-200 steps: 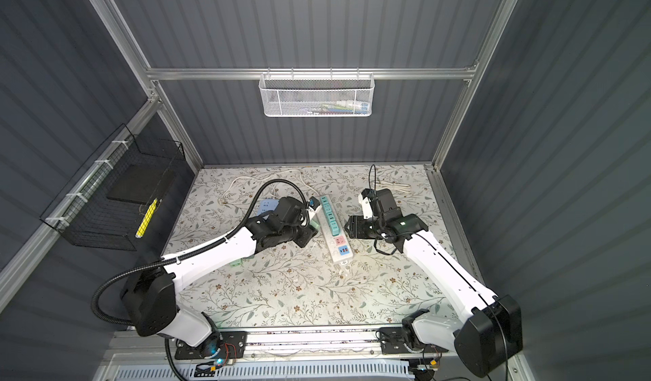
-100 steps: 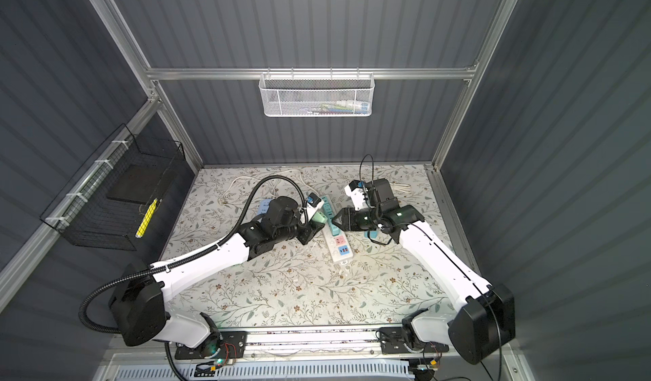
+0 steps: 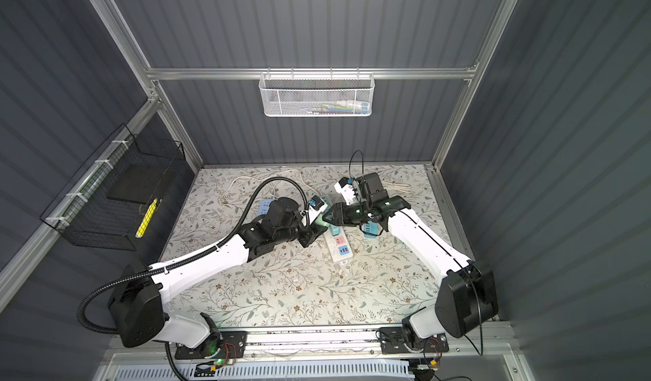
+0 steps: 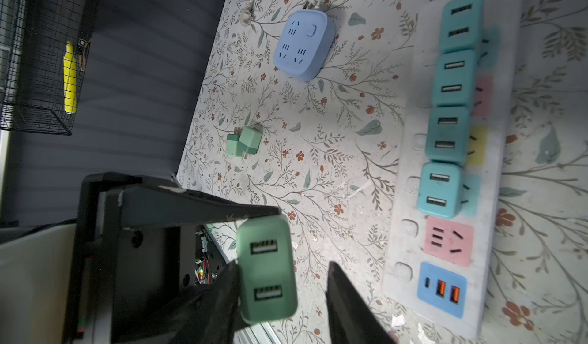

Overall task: Insert the plug
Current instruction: 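Close the right gripper on the plug while the left gripper holds it, then carry the plug with the right gripper over the next free socket while left withdraws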

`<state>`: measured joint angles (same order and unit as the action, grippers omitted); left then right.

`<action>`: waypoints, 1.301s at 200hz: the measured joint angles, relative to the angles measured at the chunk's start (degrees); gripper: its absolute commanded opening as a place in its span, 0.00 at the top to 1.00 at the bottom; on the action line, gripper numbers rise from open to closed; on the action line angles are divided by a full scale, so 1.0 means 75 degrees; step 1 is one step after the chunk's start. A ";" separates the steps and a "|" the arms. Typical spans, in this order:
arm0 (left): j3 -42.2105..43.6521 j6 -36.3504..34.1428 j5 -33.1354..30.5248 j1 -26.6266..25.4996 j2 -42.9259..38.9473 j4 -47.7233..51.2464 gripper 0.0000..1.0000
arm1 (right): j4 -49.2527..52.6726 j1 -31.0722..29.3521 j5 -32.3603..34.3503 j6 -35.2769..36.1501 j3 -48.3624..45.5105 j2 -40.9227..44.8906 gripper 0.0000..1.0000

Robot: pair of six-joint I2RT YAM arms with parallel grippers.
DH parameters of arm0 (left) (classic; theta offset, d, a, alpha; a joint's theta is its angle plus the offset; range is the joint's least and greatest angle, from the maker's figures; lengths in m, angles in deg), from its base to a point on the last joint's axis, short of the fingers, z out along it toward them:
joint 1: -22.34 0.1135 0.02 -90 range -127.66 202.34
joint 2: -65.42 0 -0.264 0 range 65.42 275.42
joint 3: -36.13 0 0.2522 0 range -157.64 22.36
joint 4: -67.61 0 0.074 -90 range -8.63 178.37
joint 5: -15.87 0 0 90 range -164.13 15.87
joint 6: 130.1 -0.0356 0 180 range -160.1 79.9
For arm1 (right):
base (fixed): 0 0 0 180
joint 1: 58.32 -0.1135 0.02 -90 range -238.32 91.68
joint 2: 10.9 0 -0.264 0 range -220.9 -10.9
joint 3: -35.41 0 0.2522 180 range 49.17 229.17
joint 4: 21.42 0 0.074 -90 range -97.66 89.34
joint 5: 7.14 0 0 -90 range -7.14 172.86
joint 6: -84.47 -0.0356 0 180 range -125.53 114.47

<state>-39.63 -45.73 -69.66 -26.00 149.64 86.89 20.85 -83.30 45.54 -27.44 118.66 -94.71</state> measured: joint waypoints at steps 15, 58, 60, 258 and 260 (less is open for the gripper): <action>0.0000 0.0000 0.0015 0.0000 0.0000 0.0006 0.71 | -0.0029 -0.0052 -0.0122 0.0015 0.0041 -0.0114 0.63; 0.0000 0.0009 0.0102 0.0015 0.0000 0.0087 0.67 | -0.0085 -0.0265 -0.0198 0.0189 0.0079 -0.0326 0.77; 0.0000 0.0009 0.0105 0.0017 0.0000 0.0085 0.66 | -0.0087 -0.0265 -0.0198 0.0201 0.0079 -0.0326 0.77; 0.1734 0.4138 -0.4794 0.1693 -0.1440 -0.0679 0.05 | -0.1970 -0.0752 0.4077 0.0160 -0.2923 0.1102 0.83; 0.1734 0.4162 -0.4785 0.1693 -0.1437 -0.0673 0.05 | -0.1993 -0.0761 0.4092 0.0160 -0.2926 0.1096 0.83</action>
<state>-26.63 -14.52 -105.55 -13.30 138.87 81.84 5.90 -89.00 76.23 -26.24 96.72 -86.49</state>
